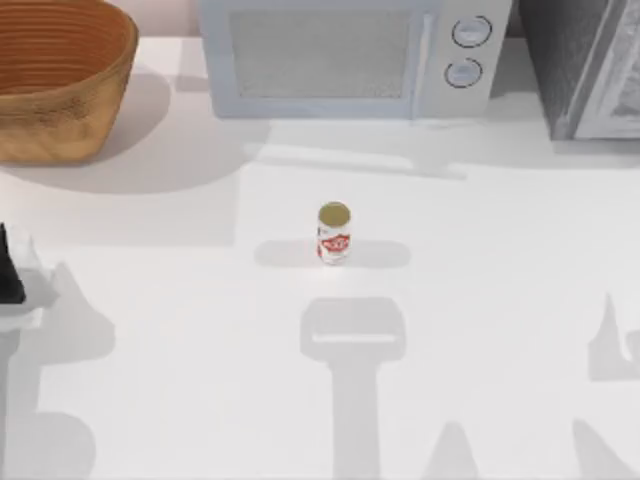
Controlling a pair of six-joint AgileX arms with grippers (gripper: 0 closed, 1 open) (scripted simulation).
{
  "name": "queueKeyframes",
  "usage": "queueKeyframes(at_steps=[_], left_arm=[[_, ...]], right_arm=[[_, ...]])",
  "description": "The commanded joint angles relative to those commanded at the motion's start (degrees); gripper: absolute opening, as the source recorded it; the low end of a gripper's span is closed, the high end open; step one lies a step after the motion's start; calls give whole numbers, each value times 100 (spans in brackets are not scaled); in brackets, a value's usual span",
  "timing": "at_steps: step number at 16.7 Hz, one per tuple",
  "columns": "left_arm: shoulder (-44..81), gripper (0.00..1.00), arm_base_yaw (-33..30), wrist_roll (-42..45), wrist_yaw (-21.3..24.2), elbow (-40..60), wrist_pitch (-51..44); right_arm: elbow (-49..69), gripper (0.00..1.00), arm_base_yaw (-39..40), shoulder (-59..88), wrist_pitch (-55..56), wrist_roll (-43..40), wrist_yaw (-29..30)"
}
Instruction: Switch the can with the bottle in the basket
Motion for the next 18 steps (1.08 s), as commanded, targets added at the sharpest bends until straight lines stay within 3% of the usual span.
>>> queueKeyframes(at_steps=[10, 18], left_arm=[[0, 2, 0, 0, 0, 0, 0], [0, 0, 0, 0, 0, 0, 0]], right_arm=[[0, 100, 0, 0, 0, 0, 0], [0, 100, 0, 0, 0, 0, 0]])
